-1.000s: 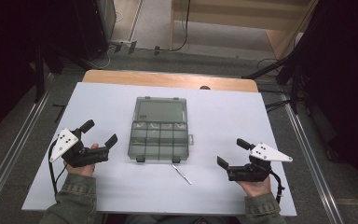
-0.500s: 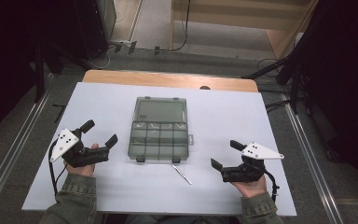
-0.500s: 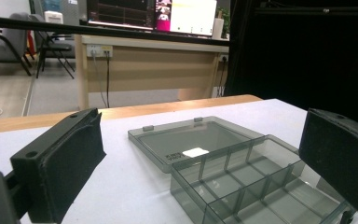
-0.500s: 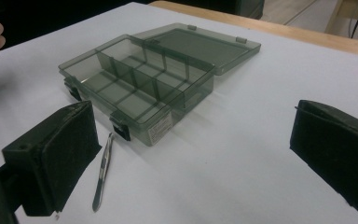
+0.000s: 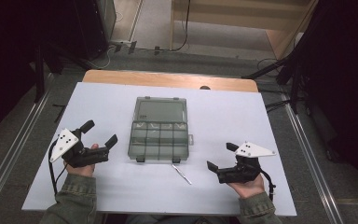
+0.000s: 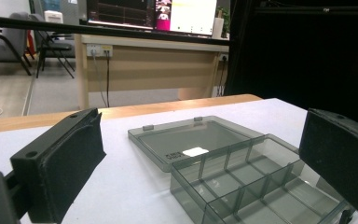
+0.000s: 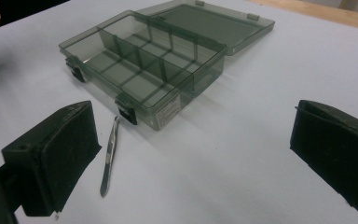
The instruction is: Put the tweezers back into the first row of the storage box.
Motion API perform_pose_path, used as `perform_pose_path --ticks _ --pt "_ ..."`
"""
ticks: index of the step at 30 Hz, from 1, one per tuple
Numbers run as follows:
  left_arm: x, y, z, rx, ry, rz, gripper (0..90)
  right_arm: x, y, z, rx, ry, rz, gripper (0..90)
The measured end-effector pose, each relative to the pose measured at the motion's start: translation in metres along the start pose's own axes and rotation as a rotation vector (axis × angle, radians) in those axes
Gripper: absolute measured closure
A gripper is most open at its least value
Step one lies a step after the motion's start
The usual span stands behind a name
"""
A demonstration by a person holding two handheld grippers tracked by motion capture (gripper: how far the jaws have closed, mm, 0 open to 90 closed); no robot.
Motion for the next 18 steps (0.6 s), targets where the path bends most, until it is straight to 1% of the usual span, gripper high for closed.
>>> perform_pose_path --ticks 3,4,13,14,16,18 --pt "0.0 -0.001 -0.001 0.002 0.0 -0.003 0.0 -0.002 -0.003 0.002 0.012 -0.026 0.001 1.3" --pt "0.0 -0.002 -0.001 0.004 0.001 -0.004 0.0 -0.002 -0.003 0.002 0.012 -0.026 0.001 1.3" --pt "0.0 -0.002 -0.001 0.006 0.003 -0.008 0.0 -0.003 -0.016 0.014 0.028 -0.101 -0.036 1.3" --pt "0.001 -0.002 -0.002 0.007 0.003 -0.008 0.0 -0.003 -0.016 0.014 0.028 -0.101 -0.036 1.3" --pt "0.001 -0.002 -0.002 0.007 0.008 -0.01 0.0 -0.005 -0.019 0.02 0.03 -0.133 -0.044 1.2" --pt "0.001 -0.002 -0.002 0.006 0.008 -0.01 0.0 -0.005 -0.02 0.022 0.031 -0.143 -0.045 1.3"
Point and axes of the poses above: each handheld gripper's, and its own axes: z roughly forward along the jaws, x roughly out of its top, y roughly to its right, the point moved 7 cm from there along z, roughly forward along the jaws, and after that the axes turned 6 degrees about z, right-handed, at the moved point
